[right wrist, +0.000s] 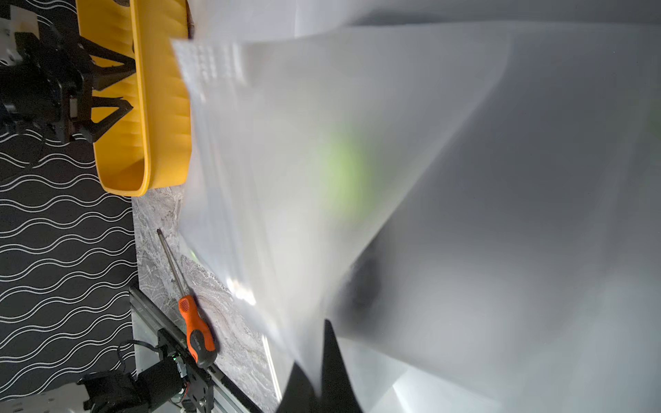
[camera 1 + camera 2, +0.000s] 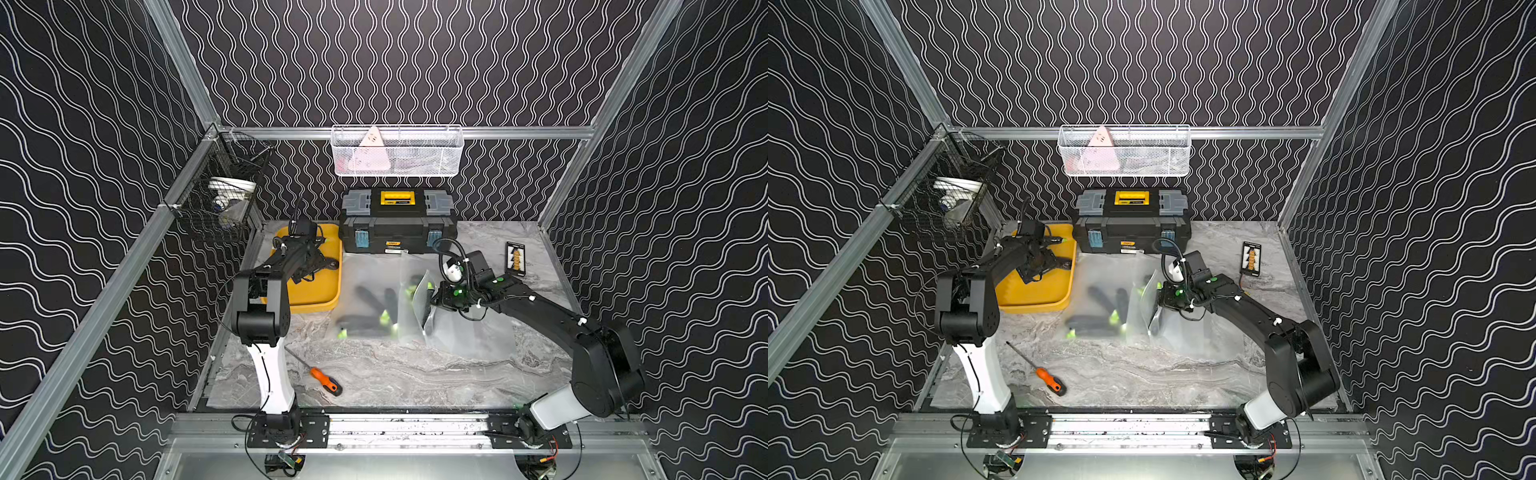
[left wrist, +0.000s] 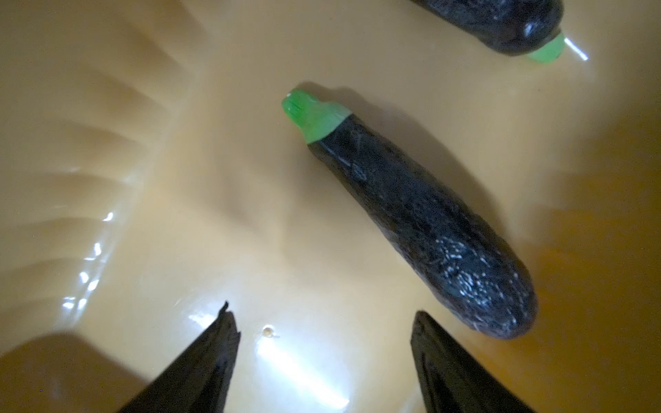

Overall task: Place the eggplant in a zip-top bag and seal the zipper
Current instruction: Pick up the eggplant from the basket.

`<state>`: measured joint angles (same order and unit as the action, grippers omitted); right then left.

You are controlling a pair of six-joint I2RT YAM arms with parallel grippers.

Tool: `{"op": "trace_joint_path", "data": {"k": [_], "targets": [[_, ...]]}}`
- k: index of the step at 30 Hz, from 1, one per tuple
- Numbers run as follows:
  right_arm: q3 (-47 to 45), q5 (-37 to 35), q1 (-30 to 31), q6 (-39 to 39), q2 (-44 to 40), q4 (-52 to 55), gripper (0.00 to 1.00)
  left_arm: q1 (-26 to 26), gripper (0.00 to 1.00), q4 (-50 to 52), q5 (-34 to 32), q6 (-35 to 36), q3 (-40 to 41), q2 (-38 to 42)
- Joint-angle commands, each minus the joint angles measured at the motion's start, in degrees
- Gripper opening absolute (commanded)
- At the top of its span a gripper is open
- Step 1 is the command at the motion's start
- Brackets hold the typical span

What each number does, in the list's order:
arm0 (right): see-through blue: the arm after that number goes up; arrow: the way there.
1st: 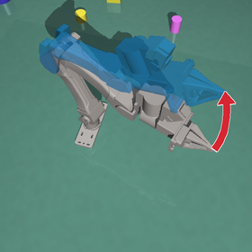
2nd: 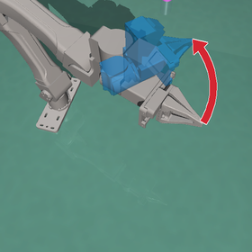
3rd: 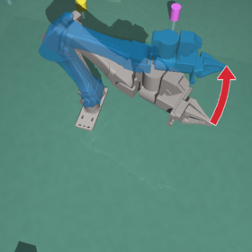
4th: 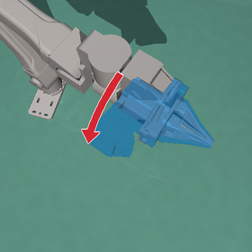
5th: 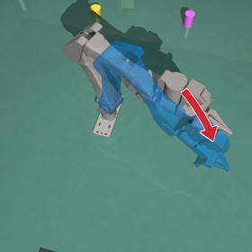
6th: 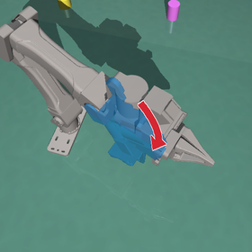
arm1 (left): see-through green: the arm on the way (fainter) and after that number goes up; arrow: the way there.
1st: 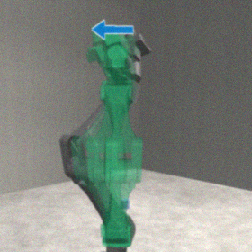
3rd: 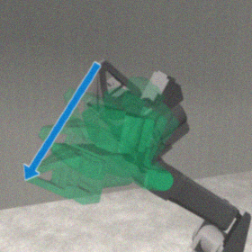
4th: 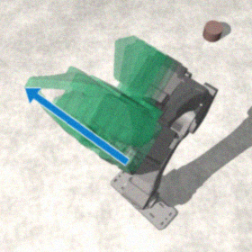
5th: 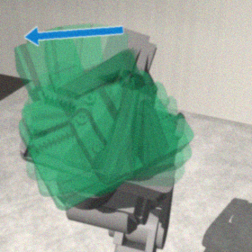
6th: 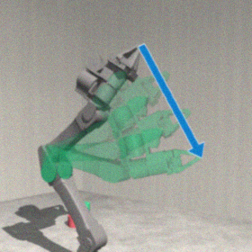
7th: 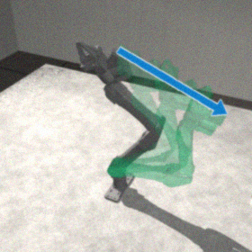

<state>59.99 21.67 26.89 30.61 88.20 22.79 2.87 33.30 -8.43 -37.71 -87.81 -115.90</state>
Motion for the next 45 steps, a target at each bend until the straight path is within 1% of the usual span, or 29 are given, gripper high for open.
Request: {"op": "trace_joint_path", "data": {"k": [1,6,13,19,23,28,31,33,40,42,45], "targets": [[-0.2,-0.03,0.02,-0.02,-0.41,-1.39,0.05,0.03,0.81,-5.91,3.57,-4.95,-0.18,-0.11],[0.08,0.44,0.02,-0.03,0.46,-1.49,0.05,0.03,0.82,-7.38,4.34,-8.11,-0.52,-1.76],[0.14,0.49,0.04,-0.48,0.96,-1.25,0.05,0.03,0.82,-7.28,4.34,-8.73,-1.29,-3.96],[-0.28,0.3,0.08,-0.75,1.08,-1.25,0.05,0.11,0.82,-11.3,5.68,-10.09,0.5,-4.12],[-0.31,0.39,0.05,-0.9,1.35,-1.43,0.06,0.38,0.82,-19.17,8.19,-12.35,3.57,-2.76],[-0.39,0.3,0.08,-1.08,1.61,-1.6,0.06,0.38,0.81,-17.35,9.04,-12.46,-0.13,-5.69],[-0.38,0.21,0.04,-1.21,1.53,-1.53,0.06,0.38,0.78,-16.86,8.46,-12.82,0.05,-6.38],[-0.31,0.13,0.07,-1.39,1.53,-1.36,0.06,0.38,0.74,-15.91,7.79,-12.41,-0.13,-6.81],[-0.32,0.04,-0.06,-1.34,1.36,-1.26,0.06,0.38,0.51,-14.52,6.63,-11.34,0.78,-5.43],[-0.48,-0.05,-0.02,-1.27,1.05,-1.34,0.06,0.38,0.47,-14.34,6.4,-10.37,0.75,-4.29],[-0.4,-0.61,0.0,-1.44,0.75,-1.1,0.06,0.37,0.44,-13.79,6.9,-9.12,0.7,-2.28]]}}
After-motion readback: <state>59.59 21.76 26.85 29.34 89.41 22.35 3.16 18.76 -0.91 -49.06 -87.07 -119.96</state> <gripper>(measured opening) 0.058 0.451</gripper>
